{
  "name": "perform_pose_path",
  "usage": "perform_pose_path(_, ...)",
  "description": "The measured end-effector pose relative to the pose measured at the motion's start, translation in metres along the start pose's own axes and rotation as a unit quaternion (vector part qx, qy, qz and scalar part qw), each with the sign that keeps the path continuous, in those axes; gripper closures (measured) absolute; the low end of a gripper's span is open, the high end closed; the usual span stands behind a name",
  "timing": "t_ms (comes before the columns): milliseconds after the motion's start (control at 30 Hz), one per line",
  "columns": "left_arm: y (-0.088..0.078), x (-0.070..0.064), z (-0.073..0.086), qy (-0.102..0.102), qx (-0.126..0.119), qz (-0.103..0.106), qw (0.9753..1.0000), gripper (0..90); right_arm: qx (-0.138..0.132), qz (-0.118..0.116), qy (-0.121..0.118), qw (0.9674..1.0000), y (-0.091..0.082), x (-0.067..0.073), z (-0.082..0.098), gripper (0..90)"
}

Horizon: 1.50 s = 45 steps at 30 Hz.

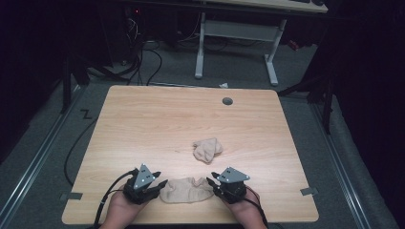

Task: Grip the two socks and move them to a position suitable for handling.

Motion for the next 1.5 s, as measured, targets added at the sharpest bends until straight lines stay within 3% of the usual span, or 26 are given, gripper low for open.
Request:
perform_pose_path(200, -0.002, 0.023, -0.001, -0.019, -0.008, -0.028, 0.9994, 55.4, 0.011, 0.019, 0.017, 0.9996, -0.002, -0.015, 0.003, 68.8)
perform_pose_path(267, -0.001, 0.027, 0.0, -0.025, -0.007, -0.031, 0.9992, 53.8, 0.003, 0.027, 0.028, 0.9992, -0.004, -0.02, 0.001, 69.2)
perform_pose_path(300, 0.0, 0.035, 0.004, -0.044, 0.002, -0.025, 0.9987, 53.4, -0.001, 0.035, 0.032, 0.9988, -0.005, -0.024, 0.0, 69.1)
perform_pose_path(400, 0.001, 0.039, 0.005, -0.046, 0.008, -0.027, 0.9985, 52.9, -0.004, 0.04, 0.04, 0.9984, -0.007, -0.029, -0.002, 68.8)
perform_pose_path(500, 0.002, 0.045, 0.005, -0.055, 0.007, -0.035, 0.9979, 52.9, -0.005, 0.059, 0.04, 0.9975, -0.009, -0.038, -0.009, 68.3)
perform_pose_path(633, 0.005, 0.045, 0.007, -0.05, 0.012, -0.035, 0.998, 52.9, -0.007, 0.059, 0.044, 0.9972, -0.006, -0.045, -0.012, 63.6)
perform_pose_path(700, 0.007, 0.047, 0.008, -0.059, 0.013, -0.028, 0.9978, 52.7, -0.006, 0.052, 0.047, 0.9976, -0.001, -0.048, -0.013, 60.7)
perform_pose_path(900, 0.01, 0.053, 0.008, -0.058, 0.015, -0.035, 0.9976, 52.7, 0.005, 0.049, 0.025, 0.9985, 0.014, -0.052, -0.023, 56.2)
perform_pose_path(967, 0.008, 0.053, 0.01, -0.07, 0.015, -0.029, 0.997, 52.7, 0.005, 0.045, 0.029, 0.9986, 0.017, -0.052, -0.026, 55.1)
perform_pose_path(1000, 0.008, 0.053, 0.011, -0.071, 0.016, -0.028, 0.997, 52.8, 0.022, 0.042, 0.041, 0.998, 0.023, -0.054, -0.032, 54.2)
perform_pose_path(1133, 0.008, 0.051, 0.008, -0.054, 0.013, -0.033, 0.9979, 52.7, 0.018, 0.041, 0.043, 0.9981, 0.029, -0.055, -0.042, 54.7)
perform_pose_path(1233, 0.006, 0.051, 0.011, -0.063, 0.011, -0.025, 0.9976, 52.7, 0.02, 0.042, 0.043, 0.998, 0.036, -0.058, -0.047, 56.7)
perform_pose_path(1300, 0.006, 0.051, 0.009, -0.064, 0.009, -0.026, 0.9976, 53.1, 0.023, 0.056, 0.037, 0.9975, 0.037, -0.066, -0.05, 66.3)
perform_pose_path(1400, 0.006, 0.053, 0.005, -0.055, 0.0, -0.031, 0.998, 53.2, 0.019, 0.074, 0.06, 0.9953, 0.036, -0.087, -0.052, 86.8)
perform_pose_path(1467, 0.006, 0.053, 0.005, -0.055, 0.001, -0.03, 0.998, 53.1, 0.017, 0.079, 0.068, 0.9944, 0.036, -0.093, -0.052, 90.0)
perform_pose_path(1500, 0.007, 0.052, 0.008, -0.056, 0.005, -0.028, 0.998, 53.1, 0.03, 0.084, 0.082, 0.9927, 0.039, -0.103, -0.049, 90.0)
Point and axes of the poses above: each handheld gripper's, and its own axes: y roughly forward along the jaws, z roughly out of its underside, x roughly to its left, the point moved 4 cm from there along y, roughly forward along the jaws, and after that the axes turned 11 degrees about -z, right-handed, at the moved point
